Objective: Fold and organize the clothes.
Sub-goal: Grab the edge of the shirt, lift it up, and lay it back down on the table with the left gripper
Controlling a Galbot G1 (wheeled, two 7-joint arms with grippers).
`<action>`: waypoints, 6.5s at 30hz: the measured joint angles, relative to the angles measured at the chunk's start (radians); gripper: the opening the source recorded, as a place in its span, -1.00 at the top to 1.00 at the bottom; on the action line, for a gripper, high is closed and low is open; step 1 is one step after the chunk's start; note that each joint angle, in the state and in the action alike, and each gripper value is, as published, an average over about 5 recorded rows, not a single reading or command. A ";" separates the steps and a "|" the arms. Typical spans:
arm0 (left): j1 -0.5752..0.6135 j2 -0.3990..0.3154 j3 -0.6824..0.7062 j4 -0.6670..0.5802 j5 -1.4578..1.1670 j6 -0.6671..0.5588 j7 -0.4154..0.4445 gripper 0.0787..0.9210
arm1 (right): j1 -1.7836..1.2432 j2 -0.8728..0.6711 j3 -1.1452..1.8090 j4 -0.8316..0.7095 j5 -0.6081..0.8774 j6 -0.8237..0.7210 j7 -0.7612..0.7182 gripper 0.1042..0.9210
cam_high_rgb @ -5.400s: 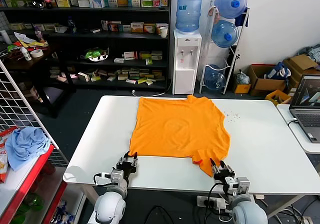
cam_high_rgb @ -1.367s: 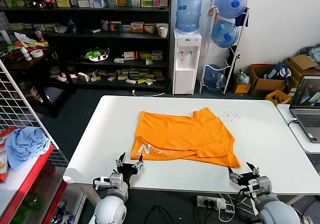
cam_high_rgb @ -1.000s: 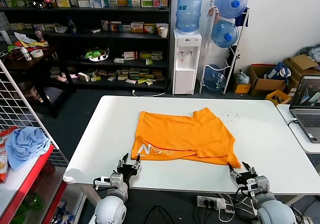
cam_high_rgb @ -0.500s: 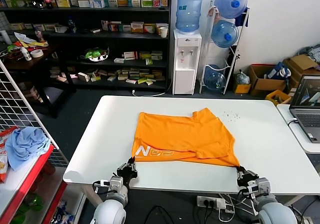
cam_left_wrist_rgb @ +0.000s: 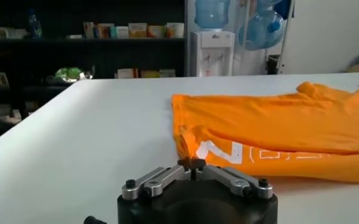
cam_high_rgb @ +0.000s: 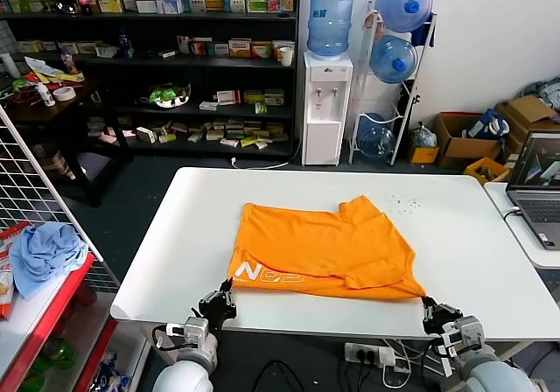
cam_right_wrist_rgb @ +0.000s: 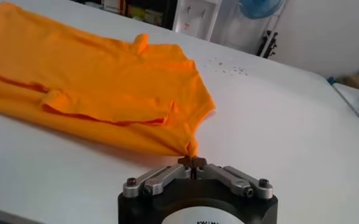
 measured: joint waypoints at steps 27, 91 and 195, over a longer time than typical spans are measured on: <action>0.134 0.070 -0.008 -0.177 0.006 0.035 0.014 -0.12 | -0.074 -0.087 0.062 0.185 0.121 -0.096 0.038 -0.42; -0.738 -0.024 0.175 0.715 -0.151 0.107 0.070 0.11 | 0.974 0.159 -0.345 -0.895 0.089 -0.064 -0.250 0.35; -0.122 0.200 -0.004 0.065 -0.246 0.079 -0.035 0.89 | 0.272 -0.047 -0.196 -0.002 0.106 -0.109 0.026 -0.76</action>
